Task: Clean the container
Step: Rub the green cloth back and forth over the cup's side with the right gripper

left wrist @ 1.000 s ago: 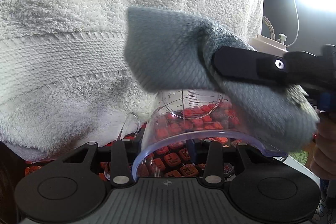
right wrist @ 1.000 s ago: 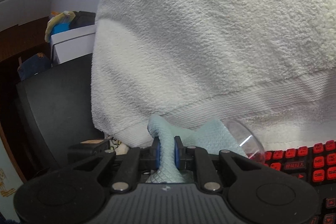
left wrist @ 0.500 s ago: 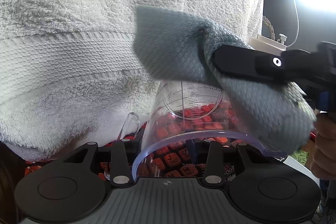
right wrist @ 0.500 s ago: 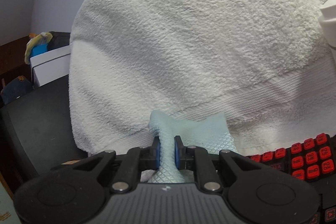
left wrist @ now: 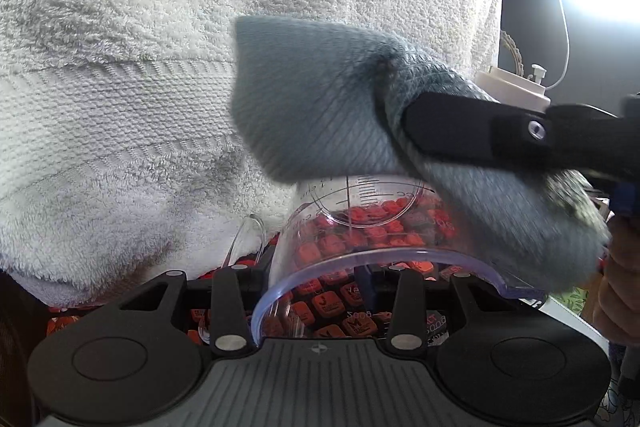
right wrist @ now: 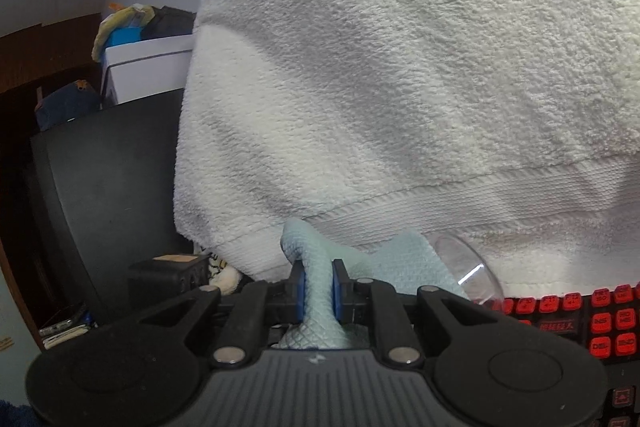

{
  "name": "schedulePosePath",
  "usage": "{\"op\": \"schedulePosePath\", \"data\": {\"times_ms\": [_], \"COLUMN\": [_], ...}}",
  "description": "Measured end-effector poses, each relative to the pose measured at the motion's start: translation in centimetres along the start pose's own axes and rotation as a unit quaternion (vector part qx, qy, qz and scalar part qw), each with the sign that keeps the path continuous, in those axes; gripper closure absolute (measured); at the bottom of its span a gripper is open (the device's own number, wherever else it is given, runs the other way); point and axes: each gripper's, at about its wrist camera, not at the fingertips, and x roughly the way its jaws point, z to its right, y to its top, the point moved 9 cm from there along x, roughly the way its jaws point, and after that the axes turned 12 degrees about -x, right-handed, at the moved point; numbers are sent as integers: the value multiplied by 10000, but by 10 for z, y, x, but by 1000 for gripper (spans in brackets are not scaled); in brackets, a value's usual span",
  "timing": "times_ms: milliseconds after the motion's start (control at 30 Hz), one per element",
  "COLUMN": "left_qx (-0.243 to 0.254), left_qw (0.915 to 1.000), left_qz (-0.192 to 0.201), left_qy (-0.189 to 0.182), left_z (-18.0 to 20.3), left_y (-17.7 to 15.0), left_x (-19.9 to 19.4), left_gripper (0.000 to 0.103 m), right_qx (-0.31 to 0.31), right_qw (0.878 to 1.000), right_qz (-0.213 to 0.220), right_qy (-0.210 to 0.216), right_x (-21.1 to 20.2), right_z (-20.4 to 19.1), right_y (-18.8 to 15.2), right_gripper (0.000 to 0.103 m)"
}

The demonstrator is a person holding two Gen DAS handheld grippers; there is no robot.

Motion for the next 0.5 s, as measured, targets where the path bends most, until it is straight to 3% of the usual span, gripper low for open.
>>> {"op": "schedulePosePath", "data": {"times_ms": [200,333,500], "left_qx": [-8,-14,-23], "left_qw": [10000,10000,10000], "left_qz": [1,0,-1], "left_qy": [-3,-5,-11], "left_z": [1,0,0], "left_y": [2,3,4], "left_x": [1,2,2], "left_gripper": [65,65,65], "right_qx": [448,534,437], "right_qw": [9975,9973,9990], "right_qz": [171,179,56], "right_qy": [-526,-470,14], "right_x": [-5,-4,4], "right_z": [34,34,10], "right_y": [5,4,0], "right_gripper": [91,91,91]}}
